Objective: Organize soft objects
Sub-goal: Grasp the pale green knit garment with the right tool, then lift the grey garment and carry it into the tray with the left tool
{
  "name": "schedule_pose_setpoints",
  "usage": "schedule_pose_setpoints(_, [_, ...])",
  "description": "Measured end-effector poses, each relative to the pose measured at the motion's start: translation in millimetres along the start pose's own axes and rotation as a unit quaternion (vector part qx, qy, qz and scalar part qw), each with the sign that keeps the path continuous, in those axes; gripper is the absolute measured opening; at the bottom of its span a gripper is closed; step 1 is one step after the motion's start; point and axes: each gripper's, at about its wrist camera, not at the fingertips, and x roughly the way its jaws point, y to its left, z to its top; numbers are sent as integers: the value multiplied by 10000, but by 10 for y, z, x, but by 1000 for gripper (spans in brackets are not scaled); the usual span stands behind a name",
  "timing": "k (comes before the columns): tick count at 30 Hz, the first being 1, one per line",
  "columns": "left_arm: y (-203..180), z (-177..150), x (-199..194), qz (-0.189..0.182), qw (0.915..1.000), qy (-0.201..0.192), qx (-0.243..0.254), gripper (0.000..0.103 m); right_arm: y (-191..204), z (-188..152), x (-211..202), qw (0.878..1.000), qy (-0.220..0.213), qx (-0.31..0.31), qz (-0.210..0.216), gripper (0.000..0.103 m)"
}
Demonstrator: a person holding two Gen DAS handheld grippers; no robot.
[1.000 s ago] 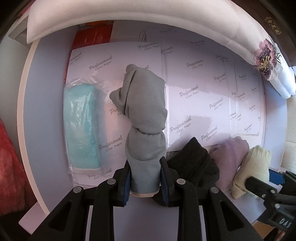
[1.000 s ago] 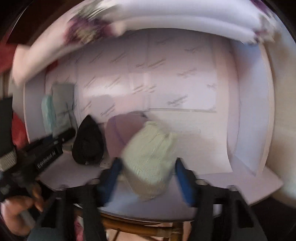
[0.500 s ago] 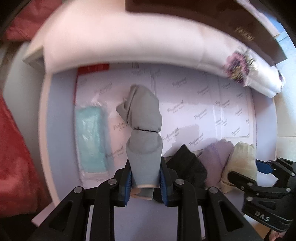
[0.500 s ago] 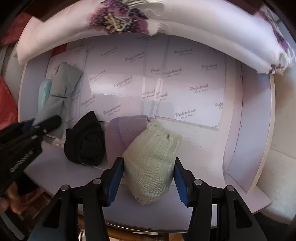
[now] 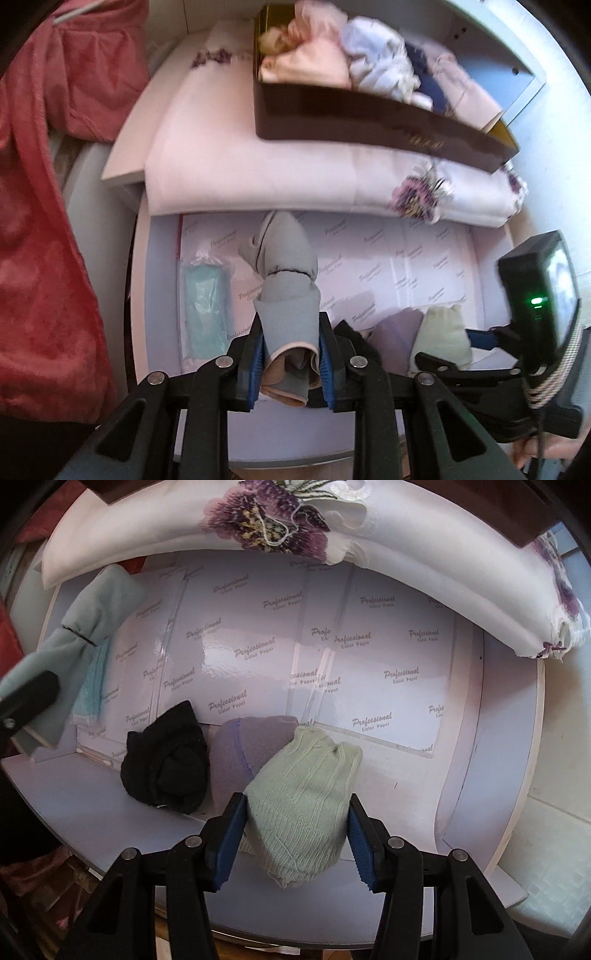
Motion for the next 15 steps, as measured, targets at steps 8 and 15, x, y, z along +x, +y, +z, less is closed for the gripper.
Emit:
schedule_pose_setpoints(8, [94,65,-387,-505,9962,-610,-373,24,63,-37,-11,10000,-41,-59,-26,54])
schedule_pose_setpoints(15, [117,240,-741,-846,9882,-1158,-532,24,86,-33,-33,9999,-80,-129,-63,54])
